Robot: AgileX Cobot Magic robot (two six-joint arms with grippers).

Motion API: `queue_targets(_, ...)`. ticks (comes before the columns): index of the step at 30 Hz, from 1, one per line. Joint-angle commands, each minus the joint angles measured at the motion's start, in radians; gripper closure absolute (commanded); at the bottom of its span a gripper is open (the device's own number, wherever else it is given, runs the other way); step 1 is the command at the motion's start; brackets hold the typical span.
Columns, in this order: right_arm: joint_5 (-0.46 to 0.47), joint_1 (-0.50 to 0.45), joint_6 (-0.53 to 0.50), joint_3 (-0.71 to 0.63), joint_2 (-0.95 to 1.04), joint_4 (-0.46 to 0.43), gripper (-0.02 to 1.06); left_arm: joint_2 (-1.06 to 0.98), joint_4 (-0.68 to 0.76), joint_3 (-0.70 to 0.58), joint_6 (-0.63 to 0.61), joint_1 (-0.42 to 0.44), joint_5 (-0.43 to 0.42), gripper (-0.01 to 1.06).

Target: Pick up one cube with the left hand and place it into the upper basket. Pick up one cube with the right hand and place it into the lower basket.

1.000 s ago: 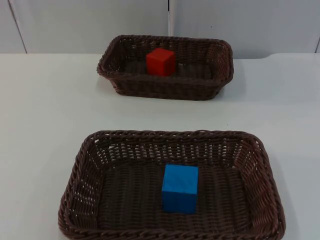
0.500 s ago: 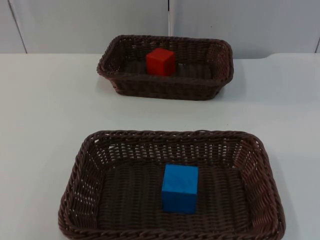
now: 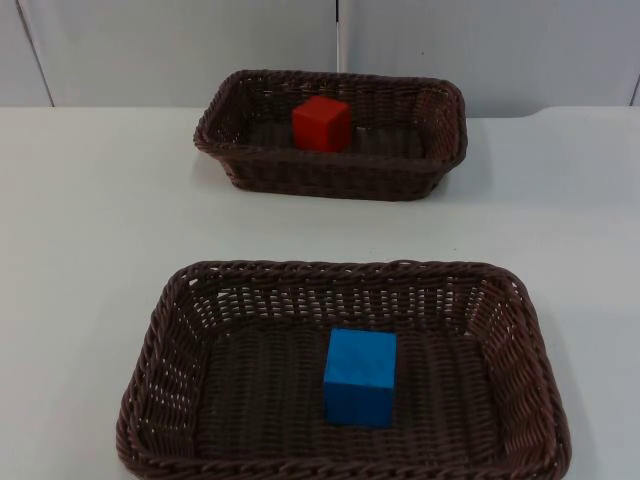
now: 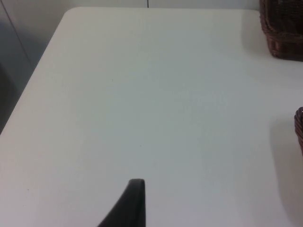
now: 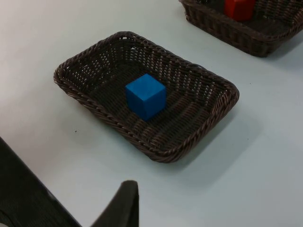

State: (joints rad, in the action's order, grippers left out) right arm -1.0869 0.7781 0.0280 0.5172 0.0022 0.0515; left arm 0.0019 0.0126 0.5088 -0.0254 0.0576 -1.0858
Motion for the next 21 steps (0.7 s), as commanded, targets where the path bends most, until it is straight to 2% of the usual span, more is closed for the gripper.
queue_targets(1,0.011,0.0,-0.002,-0.001,-0.002,-0.006,-0.01,-0.002,0.002,-0.003,0.002,0.003,-0.001,0.0)
queue_targets(8,0.011,-0.048,-0.002,-0.001,-0.002,-0.006,-0.01,-0.002,0.002,-0.003,0.002,0.003,-0.001,0.0)
queue_targets(12,0.011,-0.148,-0.002,-0.001,-0.002,-0.006,-0.01,-0.002,0.002,-0.003,0.002,0.003,-0.001,0.0)
queue_targets(13,0.011,-0.148,-0.002,-0.001,-0.002,-0.006,-0.01,-0.002,0.002,-0.003,0.002,0.003,-0.001,0.0)
queue_targets(16,0.011,-0.251,-0.002,-0.001,-0.002,-0.006,-0.01,-0.002,0.002,-0.003,0.002,0.003,-0.001,0.0)
queue_targets(17,0.011,-0.251,-0.002,-0.001,-0.002,-0.006,-0.01,-0.002,0.002,-0.003,0.002,0.003,-0.001,0.0)
queue_targets(21,0.011,-0.362,-0.002,-0.001,-0.002,-0.006,-0.01,-0.002,0.002,-0.003,0.002,0.003,-0.001,0.0)
